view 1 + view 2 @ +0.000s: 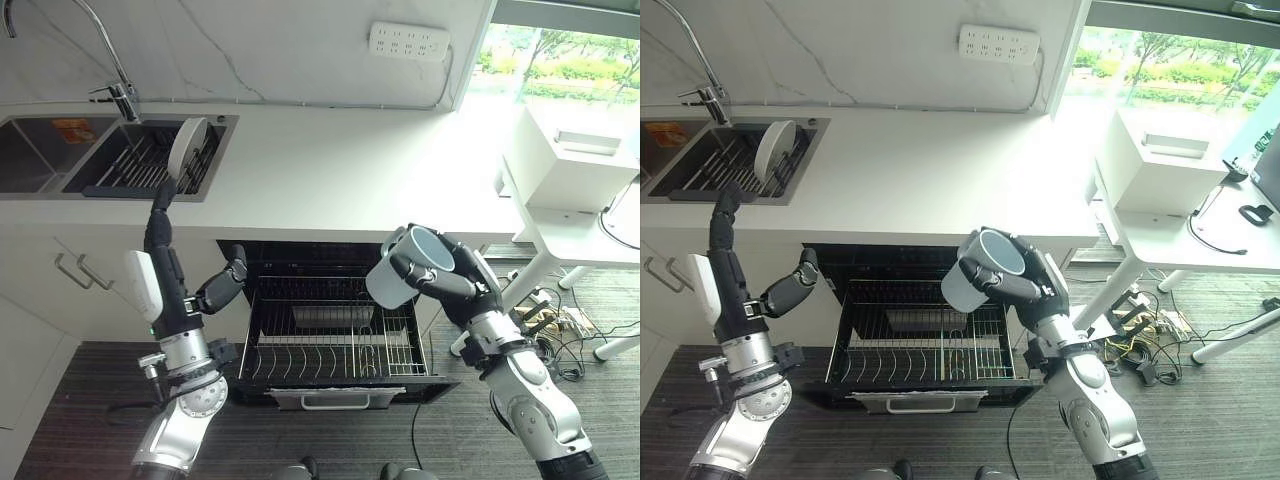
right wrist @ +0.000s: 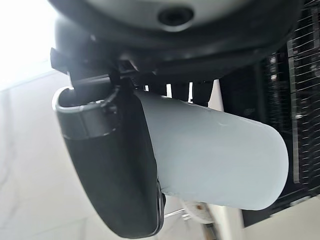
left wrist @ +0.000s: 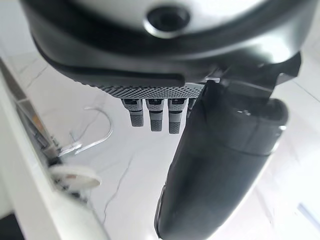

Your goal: Place the dishes in the dishwasher.

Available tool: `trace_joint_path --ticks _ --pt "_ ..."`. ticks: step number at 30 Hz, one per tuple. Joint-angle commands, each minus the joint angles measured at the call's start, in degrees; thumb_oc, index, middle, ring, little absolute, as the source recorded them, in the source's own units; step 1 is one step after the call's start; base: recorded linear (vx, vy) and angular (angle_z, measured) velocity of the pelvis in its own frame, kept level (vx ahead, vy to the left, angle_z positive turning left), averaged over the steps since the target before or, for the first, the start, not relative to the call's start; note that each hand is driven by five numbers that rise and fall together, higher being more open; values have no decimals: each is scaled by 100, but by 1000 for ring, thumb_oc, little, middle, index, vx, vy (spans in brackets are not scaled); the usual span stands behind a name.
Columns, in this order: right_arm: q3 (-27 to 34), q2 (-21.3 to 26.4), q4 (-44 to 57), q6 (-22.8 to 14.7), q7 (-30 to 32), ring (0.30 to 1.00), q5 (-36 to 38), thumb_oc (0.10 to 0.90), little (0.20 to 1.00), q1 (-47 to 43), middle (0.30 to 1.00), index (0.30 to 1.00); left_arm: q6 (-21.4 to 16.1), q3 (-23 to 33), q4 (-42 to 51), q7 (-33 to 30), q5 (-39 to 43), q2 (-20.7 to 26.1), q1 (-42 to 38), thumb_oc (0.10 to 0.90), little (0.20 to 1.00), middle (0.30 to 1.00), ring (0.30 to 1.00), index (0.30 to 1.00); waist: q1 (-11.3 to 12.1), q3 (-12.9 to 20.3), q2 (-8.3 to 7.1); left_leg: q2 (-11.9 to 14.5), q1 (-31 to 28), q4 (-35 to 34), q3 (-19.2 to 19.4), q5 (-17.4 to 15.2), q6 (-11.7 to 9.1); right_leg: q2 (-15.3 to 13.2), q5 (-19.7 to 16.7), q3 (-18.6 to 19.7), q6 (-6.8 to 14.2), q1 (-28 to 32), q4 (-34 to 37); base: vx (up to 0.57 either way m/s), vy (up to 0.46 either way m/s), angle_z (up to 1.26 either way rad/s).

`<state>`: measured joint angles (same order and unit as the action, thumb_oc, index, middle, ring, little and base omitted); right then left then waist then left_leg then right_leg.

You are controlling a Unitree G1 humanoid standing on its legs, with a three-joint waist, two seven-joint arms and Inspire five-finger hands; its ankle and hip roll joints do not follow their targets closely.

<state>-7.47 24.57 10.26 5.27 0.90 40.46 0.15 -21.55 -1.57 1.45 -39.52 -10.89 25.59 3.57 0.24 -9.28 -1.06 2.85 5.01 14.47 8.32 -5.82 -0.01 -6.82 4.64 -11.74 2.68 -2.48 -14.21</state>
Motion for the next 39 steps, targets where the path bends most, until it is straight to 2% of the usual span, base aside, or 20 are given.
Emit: trace_joint_path --ticks 1,2,3,5,7,8,9,10,15,16,17,22,24,26,30,31,32,34,39 --pt "433 -47 277 -358 -279 300 -205 400 300 -676 300 300 -160 114 337 682 601 260 -276 800 900 900 900 900 17 357 -34 167 -239 272 -32 -788 -214 68 661 20 254 -55 -298 0 0 0" --pt "431 -48 243 -341 -271 300 -246 400 300 -653 300 300 -134 119 365 895 704 266 -247 800 900 900 900 900 16 344 -31 169 -238 272 -30 -780 -215 69 657 19 257 -56 -298 0 0 0" --pt "459 -39 198 -292 -275 300 -261 400 300 -606 300 300 276 115 487 1791 1074 292 -205 800 900 900 900 900 10 318 -16 174 -233 272 -26 -771 -213 69 655 16 263 -58 -298 0 0 0" --pt "483 -14 181 -248 -271 300 -274 400 300 -567 300 300 618 51 597 2495 1324 378 -177 800 900 900 900 900 0 283 13 174 -223 272 -21 -751 -212 66 645 11 277 -66 -298 -16 14 1" --pt "543 53 149 -233 -284 300 -273 400 300 -541 300 300 1170 5 795 3521 1759 551 -172 800 900 900 900 900 -10 236 70 174 -218 272 -13 -732 -206 56 632 -5 298 -76 -298 -17 16 1" --pt "553 63 143 -234 -287 300 -268 400 300 -545 300 300 1233 9 822 3654 1807 585 -173 800 900 900 900 900 -11 228 76 174 -218 272 -10 -731 -205 55 629 -7 301 -77 -298 -27 47 0" --pt "570 152 142 -229 -288 300 -254 400 300 -546 300 300 1485 -87 894 4464 1939 914 -190 800 900 900 900 900 -43 201 148 170 -226 272 11 -719 -203 50 615 -11 322 -84 -298 -13 43 -1" --pt "577 166 145 -225 -290 300 -245 400 300 -546 300 300 1517 -89 915 4618 1886 981 -196 800 900 900 900 900 -46 197 157 172 -228 272 16 -717 -205 51 613 -9 325 -85 -298 -16 55 0" --pt "561 456 171 -254 -275 300 -52 400 300 -563 300 300 2273 -257 1040 5464 1642 1810 -373 800 900 900 900 900 -114 180 289 196 -235 272 105 -689 -215 34 598 -27 373 -93 -298 -7 21 0" --pt "532 521 152 -277 -268 300 -13 400 300 -582 300 300 2605 -329 1055 5731 1438 1997 -481 800 900 900 900 900 -135 185 321 197 -242 272 125 -686 -216 27 594 -36 388 -91 -298 0 0 0" --pt "521 550 135 -292 -279 300 -4 400 300 -594 300 300 2755 -383 1052 5843 1210 2110 -554 800 900 900 900 900 -151 187 342 199 -245 272 138 -685 -216 23 595 -40 395 -89 -298 0 0 0" --pt "462 714 172 -269 -217 300 122 400 300 -671 300 300 3212 -491 1013 6217 477 2568 -927 800 900 900 900 900 -213 213 396 210 -258 272 197 -684 -224 18 603 -38 409 -85 -298 0 0 0" --pt "411 775 166 -256 -180 300 171 400 300 -741 300 300 3372 -638 905 6520 -100 2726 -1215 800 900 900 900 900 -256 220 412 221 -266 272 239 -682 -231 19 604 -26 414 -81 -298 0 0 0" --pt "371 786 125 -256 -187 300 182 400 300 -816 300 300 3495 -900 777 6921 -725 2779 -1563 800 900 900 900 900 -298 235 417 236 -273 272 287 -688 -236 19 605 -17 422 -79 -298 0 0 0" --pt "305 764 122 -232 -181 300 170 400 300 -889 300 300 3721 -1299 551 7645 -1189 2640 -1865 800 900 900 900 900 -362 249 408 245 -295 272 342 -708 -223 36 606 20 426 -76 -298 4 -1 -1" --pt "315 768 117 -214 -214 300 182 400 300 -900 300 300 3835 -1495 453 8089 -1344 2555 -1974 800 900 900 900 900 -389 263 398 253 -310 272 378 -723 -218 51 603 45 430 -78 -298 19 -4 -4" --pt "298 744 91 -214 -223 300 157 400 300 -928 300 300 3982 -1611 396 8468 -1275 2465 -2015 800 900 900 900 900 -404 269 391 260 -323 272 405 -733 -212 63 605 65 429 -76 -298 21 -3 -5" --pt "278 699 70 -226 -221 300 102 400 300 -927 300 300 4135 -1691 384 8801 -1273 2380 -2009 800 900 900 900 900 -404 272 390 265 -340 272 425 -741 -205 67 608 69 430 -67 -298 0 0 0" --pt "261 673 77 -238 -244 300 77 400 300 -921 300 300 4378 -1859 297 9350 -1369 2342 -1997 800 900 900 900 900 -444 269 384 279 -368 272 476 -766 -192 85 620 84 435 -60 -298 4 0 -3"
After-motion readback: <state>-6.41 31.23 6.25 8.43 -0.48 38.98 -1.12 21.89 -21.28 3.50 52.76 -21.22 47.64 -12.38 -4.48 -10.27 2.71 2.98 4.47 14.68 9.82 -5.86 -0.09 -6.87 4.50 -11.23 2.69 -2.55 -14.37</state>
